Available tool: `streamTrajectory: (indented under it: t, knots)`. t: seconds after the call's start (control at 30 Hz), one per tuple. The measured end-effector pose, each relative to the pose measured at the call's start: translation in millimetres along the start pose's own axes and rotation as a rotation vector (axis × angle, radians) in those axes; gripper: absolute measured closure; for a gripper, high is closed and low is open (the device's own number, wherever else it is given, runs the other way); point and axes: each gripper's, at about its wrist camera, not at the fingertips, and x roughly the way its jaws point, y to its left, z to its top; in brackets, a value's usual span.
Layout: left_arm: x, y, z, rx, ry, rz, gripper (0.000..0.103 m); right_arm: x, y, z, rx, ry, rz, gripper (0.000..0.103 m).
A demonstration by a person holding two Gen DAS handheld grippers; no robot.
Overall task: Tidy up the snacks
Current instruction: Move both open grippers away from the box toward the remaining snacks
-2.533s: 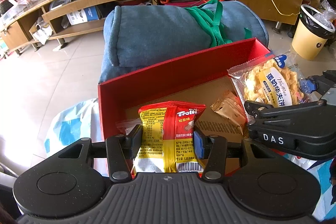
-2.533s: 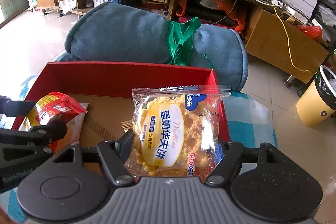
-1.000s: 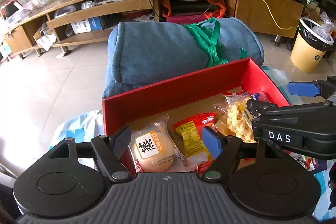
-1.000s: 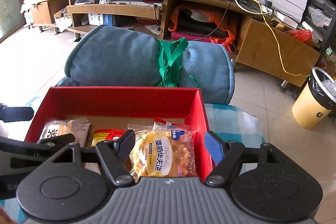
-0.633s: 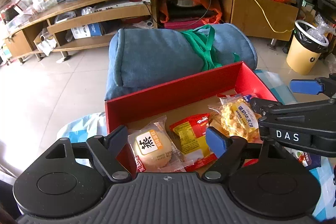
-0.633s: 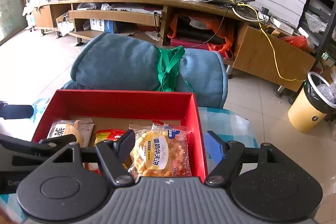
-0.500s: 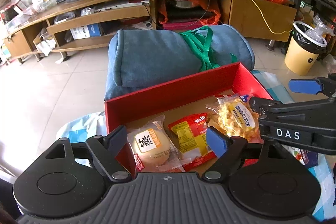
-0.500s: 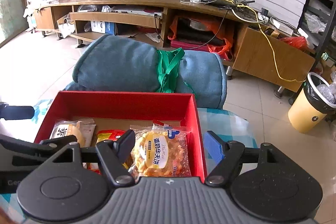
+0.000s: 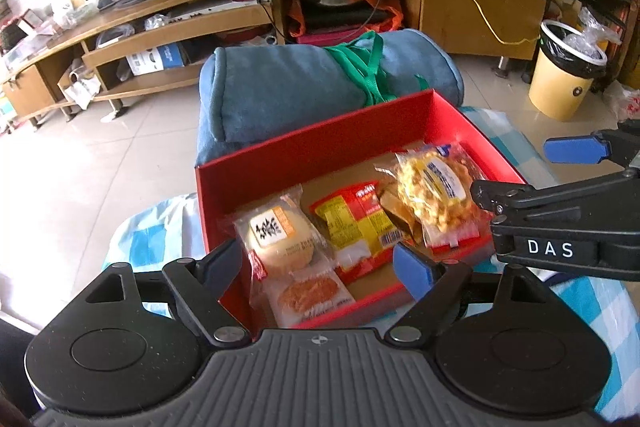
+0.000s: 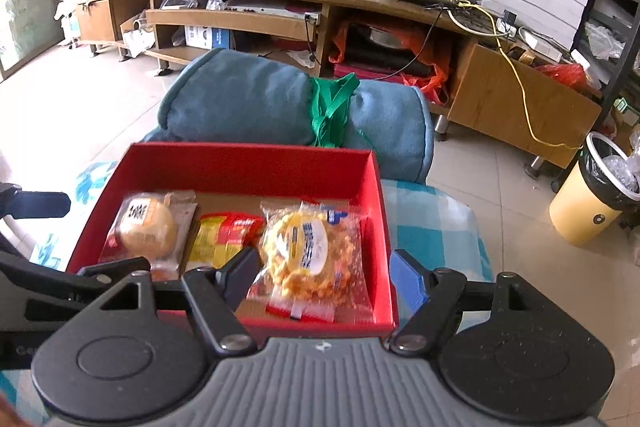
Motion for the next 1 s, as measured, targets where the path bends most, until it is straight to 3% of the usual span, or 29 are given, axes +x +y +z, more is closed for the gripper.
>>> streamTrajectory:
  t: [0.67,1.0]
  knots:
    - [-24.0,-10.5,-43.5,0.050,0.029,-0.030,0.016,-29.3,13.8,-45.0,-0.047,0.059,0.036,0.031]
    - [-29.3,-24.5,-92.1,0.142,0.113,-0.053,0.016,-35.2,37.3,-95.5,-0.149,0.172,0.067,0.031]
